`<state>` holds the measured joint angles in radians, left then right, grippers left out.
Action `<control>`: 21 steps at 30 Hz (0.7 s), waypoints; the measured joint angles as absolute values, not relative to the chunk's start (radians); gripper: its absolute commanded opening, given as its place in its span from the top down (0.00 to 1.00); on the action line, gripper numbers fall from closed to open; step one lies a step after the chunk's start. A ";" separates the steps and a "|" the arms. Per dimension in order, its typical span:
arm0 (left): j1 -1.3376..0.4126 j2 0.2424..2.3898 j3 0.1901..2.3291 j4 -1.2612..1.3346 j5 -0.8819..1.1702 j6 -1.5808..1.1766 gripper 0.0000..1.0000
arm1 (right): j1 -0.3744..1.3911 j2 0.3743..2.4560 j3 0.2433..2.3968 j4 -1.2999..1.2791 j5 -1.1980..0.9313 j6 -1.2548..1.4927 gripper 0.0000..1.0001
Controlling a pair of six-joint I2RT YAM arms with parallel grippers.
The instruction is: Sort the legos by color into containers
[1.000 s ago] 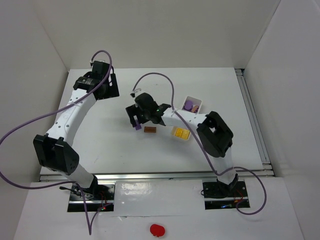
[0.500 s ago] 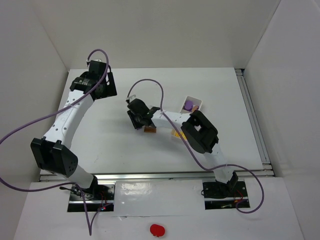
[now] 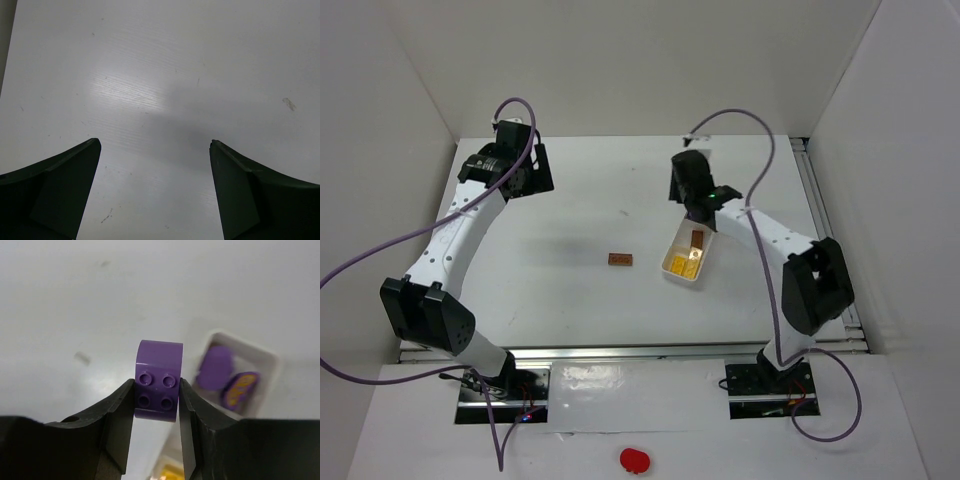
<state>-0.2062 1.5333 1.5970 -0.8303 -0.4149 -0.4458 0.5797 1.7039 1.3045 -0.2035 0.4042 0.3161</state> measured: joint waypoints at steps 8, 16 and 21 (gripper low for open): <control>-0.206 1.533 1.597 -0.830 -0.387 -0.446 0.00 | 0.371 1.679 1.234 -0.218 0.464 0.374 0.71; -0.206 1.533 1.597 -0.830 -0.381 -0.446 0.00 | 0.360 1.736 1.218 -0.233 0.442 0.394 0.70; -0.206 1.533 1.597 -0.830 -0.379 -0.446 0.00 | 0.356 1.778 1.218 -0.230 0.432 0.404 0.68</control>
